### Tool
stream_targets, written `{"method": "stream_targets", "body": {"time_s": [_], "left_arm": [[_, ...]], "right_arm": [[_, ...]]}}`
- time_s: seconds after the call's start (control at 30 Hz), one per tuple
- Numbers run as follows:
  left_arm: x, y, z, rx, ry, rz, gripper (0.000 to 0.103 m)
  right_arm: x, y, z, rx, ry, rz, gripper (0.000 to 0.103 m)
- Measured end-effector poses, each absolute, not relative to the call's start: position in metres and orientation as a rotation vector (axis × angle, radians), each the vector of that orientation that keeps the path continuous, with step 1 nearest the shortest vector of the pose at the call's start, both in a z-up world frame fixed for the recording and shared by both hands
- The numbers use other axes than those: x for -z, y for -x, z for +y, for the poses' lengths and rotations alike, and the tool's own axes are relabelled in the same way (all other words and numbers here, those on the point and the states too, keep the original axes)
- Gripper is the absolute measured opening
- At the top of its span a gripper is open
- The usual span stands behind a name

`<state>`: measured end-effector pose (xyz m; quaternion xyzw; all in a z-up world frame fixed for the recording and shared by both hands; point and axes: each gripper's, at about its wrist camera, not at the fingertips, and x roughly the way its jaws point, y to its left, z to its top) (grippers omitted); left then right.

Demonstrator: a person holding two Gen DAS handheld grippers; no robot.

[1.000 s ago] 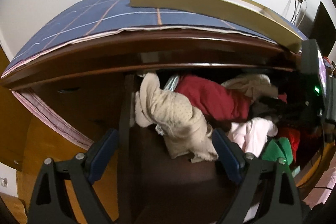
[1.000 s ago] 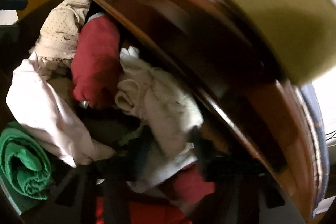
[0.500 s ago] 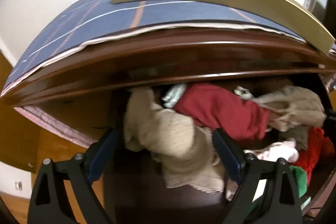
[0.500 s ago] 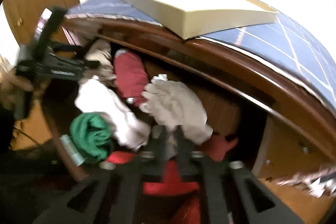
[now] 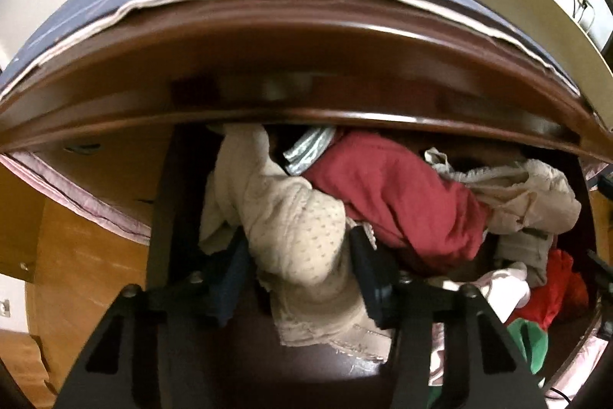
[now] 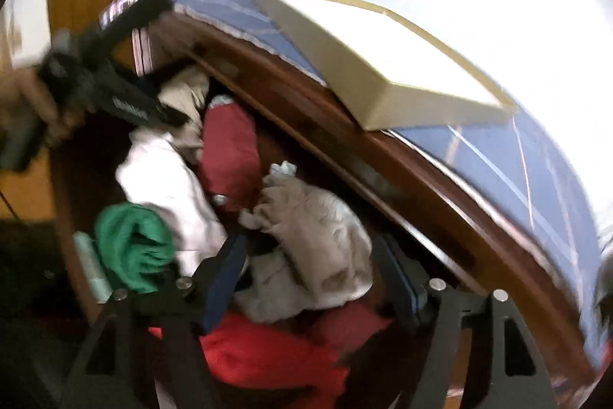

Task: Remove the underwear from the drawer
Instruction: 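Grasp the beige underwear with the right tool and lift it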

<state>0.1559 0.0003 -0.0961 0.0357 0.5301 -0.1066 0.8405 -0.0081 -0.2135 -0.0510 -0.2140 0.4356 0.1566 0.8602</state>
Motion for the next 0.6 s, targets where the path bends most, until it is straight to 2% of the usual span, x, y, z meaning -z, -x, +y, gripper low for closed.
{"method": "stream_targets", "body": {"time_s": [0.1,0.2,0.33,0.43,0.5,0.53,0.6], "left_arm": [[0.097,-0.157,0.000,0.225,-0.076,1.131,0.050],[0.099,-0.158,-0.001,0.218,-0.093,1.143,0.057],[0.105,-0.163,0.003,0.220,-0.127,1.155,0.073],[0.104,-0.161,-0.001,0.213,-0.158,1.145,0.073],[0.104,-0.163,-0.002,0.208,-0.161,1.137,0.070],[0.104,-0.164,-0.001,0.211,-0.150,1.134,0.057],[0.102,-0.165,0.004,0.219,-0.116,1.122,0.049]], "right_arm": [[0.069,-0.004,-0.202,-0.364,0.533,0.987,0.071],[0.084,-0.012,-0.193,-0.343,0.645,0.999,0.071],[0.099,-0.030,-0.186,-0.307,0.712,1.020,0.071],[0.114,-0.033,-0.176,-0.306,0.779,1.024,0.068],[0.124,-0.035,-0.174,-0.266,0.829,1.022,0.046],[0.124,-0.036,-0.176,-0.266,0.812,1.028,0.044],[0.112,-0.039,-0.186,-0.261,0.718,1.030,0.033]]}}
